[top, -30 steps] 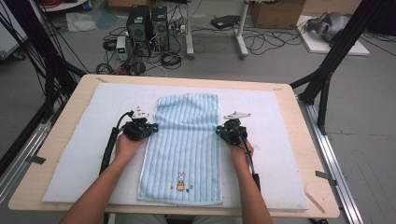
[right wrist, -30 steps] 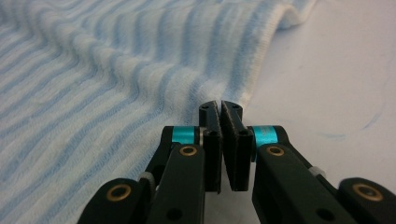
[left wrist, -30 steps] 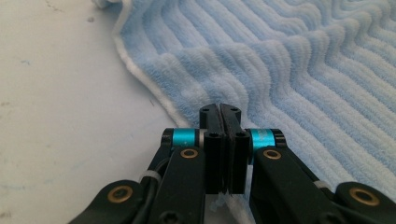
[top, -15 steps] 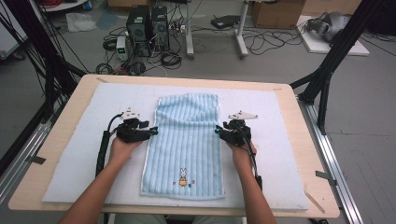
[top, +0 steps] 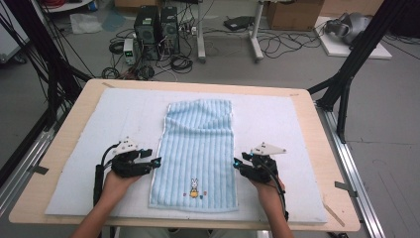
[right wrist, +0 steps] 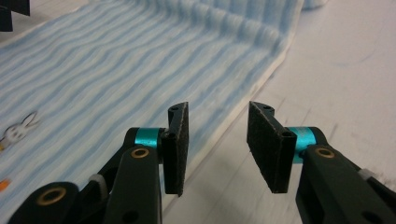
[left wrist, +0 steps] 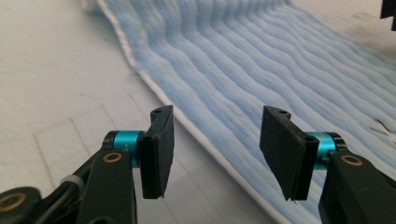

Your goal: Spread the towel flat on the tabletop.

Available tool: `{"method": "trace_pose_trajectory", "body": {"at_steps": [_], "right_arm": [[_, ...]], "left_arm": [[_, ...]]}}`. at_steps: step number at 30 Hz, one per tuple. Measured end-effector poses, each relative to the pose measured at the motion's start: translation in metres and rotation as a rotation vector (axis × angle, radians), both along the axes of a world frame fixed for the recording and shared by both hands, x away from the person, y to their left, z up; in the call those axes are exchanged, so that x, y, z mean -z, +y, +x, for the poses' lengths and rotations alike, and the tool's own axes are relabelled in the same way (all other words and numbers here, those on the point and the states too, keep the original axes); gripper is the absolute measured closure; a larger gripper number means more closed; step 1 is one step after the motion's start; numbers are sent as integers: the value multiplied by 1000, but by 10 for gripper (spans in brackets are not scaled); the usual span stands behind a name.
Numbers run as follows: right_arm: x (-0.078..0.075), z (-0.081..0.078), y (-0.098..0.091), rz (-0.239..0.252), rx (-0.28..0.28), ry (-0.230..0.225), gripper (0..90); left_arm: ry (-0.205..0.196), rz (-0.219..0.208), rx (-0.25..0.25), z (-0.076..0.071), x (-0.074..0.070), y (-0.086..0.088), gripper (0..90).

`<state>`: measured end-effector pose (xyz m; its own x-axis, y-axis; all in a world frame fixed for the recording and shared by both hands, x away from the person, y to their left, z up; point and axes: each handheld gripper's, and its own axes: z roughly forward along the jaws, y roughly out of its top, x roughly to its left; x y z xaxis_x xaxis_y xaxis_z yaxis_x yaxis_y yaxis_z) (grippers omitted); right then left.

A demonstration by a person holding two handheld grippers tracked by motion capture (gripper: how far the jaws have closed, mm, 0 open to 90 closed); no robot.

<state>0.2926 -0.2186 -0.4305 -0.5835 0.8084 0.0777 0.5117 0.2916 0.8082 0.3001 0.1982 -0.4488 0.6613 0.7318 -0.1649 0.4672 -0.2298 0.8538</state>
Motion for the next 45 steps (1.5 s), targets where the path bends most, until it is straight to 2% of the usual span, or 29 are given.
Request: {"method": "trace_pose_trajectory", "body": {"at_steps": [7,14,18,20,22,25,26,30,32,37,41,42,45], "right_arm": [[4,-34,3,-11,-39,8,589],[10,-68,10,-32,-102,38,610],[16,-75,14,-58,-121,67,628],[18,-77,15,-61,-115,67,652],[18,-78,14,-61,-112,71,738],[18,-80,14,-55,-129,85,860],[17,-81,16,-65,-134,84,866],[15,-85,15,-79,-157,97,868],[15,-90,13,-73,-162,103,868],[13,-104,10,-79,-196,112,868],[10,-116,7,-69,-215,112,868],[8,-120,6,-63,-216,113,869],[3,-133,1,-39,-233,106,868]], "left_arm": [[-13,10,26,-34,-2,0,452],[30,22,39,-59,0,4,500],[53,52,74,-67,4,-1,556],[29,105,83,-71,5,-6,588],[9,132,70,-75,5,-9,649],[11,131,106,-79,4,-11,851],[8,135,110,-80,4,-11,862],[34,123,136,-85,3,-8,869],[40,107,141,-90,3,-6,869],[54,102,177,-105,3,-2,869],[65,93,211,-117,1,1,869],[72,75,220,-122,0,2,869],[69,58,247,-130,-3,6,870]]}}
